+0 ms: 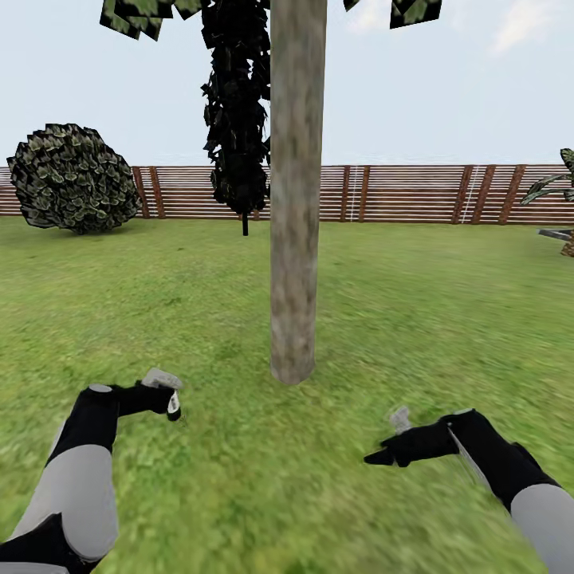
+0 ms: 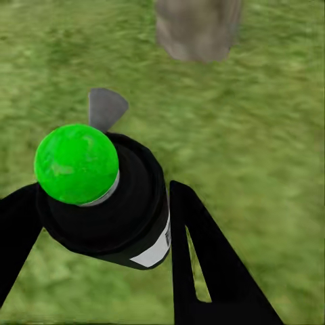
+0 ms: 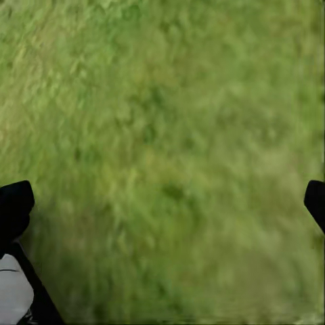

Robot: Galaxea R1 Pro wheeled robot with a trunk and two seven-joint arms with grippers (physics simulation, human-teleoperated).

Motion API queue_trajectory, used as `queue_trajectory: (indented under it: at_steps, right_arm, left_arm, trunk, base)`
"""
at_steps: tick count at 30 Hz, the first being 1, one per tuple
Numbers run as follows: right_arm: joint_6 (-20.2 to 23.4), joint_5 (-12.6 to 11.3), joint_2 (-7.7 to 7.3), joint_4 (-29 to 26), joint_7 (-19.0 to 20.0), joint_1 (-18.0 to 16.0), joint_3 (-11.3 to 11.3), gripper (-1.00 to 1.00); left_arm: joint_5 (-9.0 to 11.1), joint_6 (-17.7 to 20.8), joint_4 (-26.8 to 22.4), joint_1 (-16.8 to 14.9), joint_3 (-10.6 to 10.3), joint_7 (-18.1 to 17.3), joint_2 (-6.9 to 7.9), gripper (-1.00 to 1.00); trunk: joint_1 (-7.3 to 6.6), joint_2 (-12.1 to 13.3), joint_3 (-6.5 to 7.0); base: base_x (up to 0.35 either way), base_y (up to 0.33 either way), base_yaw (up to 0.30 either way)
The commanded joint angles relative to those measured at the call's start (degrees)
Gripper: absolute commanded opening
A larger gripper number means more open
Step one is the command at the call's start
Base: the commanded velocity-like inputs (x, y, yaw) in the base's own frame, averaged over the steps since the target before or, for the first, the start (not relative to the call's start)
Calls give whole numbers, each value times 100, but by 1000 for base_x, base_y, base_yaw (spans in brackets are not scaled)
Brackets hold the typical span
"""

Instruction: In the garden, pick up the pesticide atomizer on the floor and spray pesticide onto both trees until each tree trunk is fully covered.

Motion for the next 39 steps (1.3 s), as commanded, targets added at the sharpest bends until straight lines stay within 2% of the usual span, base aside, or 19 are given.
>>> queue_trajectory:
  at_steps: [1,2,3,4,5,6,7,10,12,14,19,21,22,25,30,32,34,36,39]
  right_arm:
    - [-553,-12,-289,730,-5,0,-974,100]
    - [-928,-11,-344,999,-9,1,-1506,100]
    - [-1541,-7,-392,1320,-21,1,-2354,100]
    - [-1918,0,-410,1457,-81,1,-2895,100]
    - [-2087,3,-417,1506,-143,1,-3150,100]
    - [-2501,10,-429,1601,-495,1,-3818,100]
    - [-2608,11,-432,1621,-678,1,-4005,100]
    - [-3005,22,-439,1680,-2207,1,-4757,100]
    - [-3070,32,-436,1691,-2655,1,-4884,100]
    - [-3092,48,-430,1692,-2828,1,-4934,100]
    - [-3096,54,-422,1673,-2918,1,-4961,100]
    - [-3061,42,-417,1663,-2920,1,-4964,100]
    - [-3032,45,-409,1657,-2919,1,-4971,100]
    - [-3027,51,-407,1657,-2921,1,-4974,100]
    - [-2894,24,-411,1646,-2921,1,-4987,100]
    - [-2596,20,-409,1638,-2924,1,-4988,100]
    - [-2090,35,-408,1604,-2941,1,-4987,100]
    - [-1658,49,-402,1544,-2963,1,-4979,100]
    - [-1410,57,-406,1498,-2998,1,-4970,100]
  left_arm:
    - [7,7,5,23,134,691,-141,-100]
    - [8,6,9,33,169,969,-218,-100]
    - [8,8,53,43,224,1353,-353,-100]
    - [7,11,139,46,256,1562,-422,-100]
    - [6,13,202,48,267,1645,-447,-100]
    - [6,17,445,50,291,1814,-496,-100]
    - [5,17,538,51,295,1850,-506,-100]
    - [2,20,1174,52,304,1981,-547,-100]
    - [9,20,1384,52,305,2039,-562,-100]
    - [12,20,1476,53,306,2117,-574,-100]
    - [27,12,1533,53,317,2230,-578,-100]
    - [186,12,1533,53,413,2491,-575,-100]
    - [1151,24,1544,53,550,3661,-581,-100]
    - [2005,23,1543,53,575,4605,-575,-100]
    - [2111,39,1624,53,570,4567,-573,-100]
    - [2108,85,1717,53,548,4445,-565,-100]
    - [2096,374,1793,53,474,4259,-559,-100]
    - [2077,824,1818,49,288,4029,-554,-100]
    - [2065,1201,1819,37,-249,3650,-541,-100]
  trunk:
    - [0,0,0]
    - [0,0,0]
    - [0,0,0]
    - [0,0,0]
    - [0,0,0]
    - [0,0,0]
    - [0,0,0]
    - [0,0,0]
    - [0,0,0]
    - [0,0,0]
    - [0,0,0]
    - [0,0,0]
    - [0,0,0]
    - [0,0,0]
    - [0,0,0]
    - [0,0,0]
    - [0,0,0]
    - [0,0,0]
    - [0,0,0]
  base:
    - [0,0,0]
    - [0,0,0]
    - [0,0,0]
    - [0,0,0]
    - [0,0,0]
    - [0,0,0]
    - [0,0,0]
    - [0,0,0]
    - [0,0,0]
    - [0,0,0]
    - [0,0,0]
    - [0,0,0]
    - [0,0,0]
    - [0,0,0]
    - [73,0,0]
    - [262,0,0]
    - [302,0,0]
    - [319,0,-2]
    - [327,0,-125]
